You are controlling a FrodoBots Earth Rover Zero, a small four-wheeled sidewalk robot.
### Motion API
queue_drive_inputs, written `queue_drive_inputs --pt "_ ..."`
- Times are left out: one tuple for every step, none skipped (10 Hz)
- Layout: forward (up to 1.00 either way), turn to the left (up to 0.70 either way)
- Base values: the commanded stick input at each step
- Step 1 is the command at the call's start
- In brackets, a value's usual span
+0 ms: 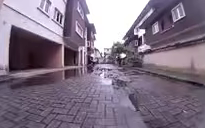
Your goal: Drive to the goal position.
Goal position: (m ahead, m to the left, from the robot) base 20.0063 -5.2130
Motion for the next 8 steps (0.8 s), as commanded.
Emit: queue_drive_inputs --pt "0.5 0.0" --pt "0.5 0.0" --pt "0.5 0.0" --pt "0.5 0.0" --pt "0.5 0.0" --pt "0.5 0.0" --pt "0.5 0.0" --pt "0.5 0.0"
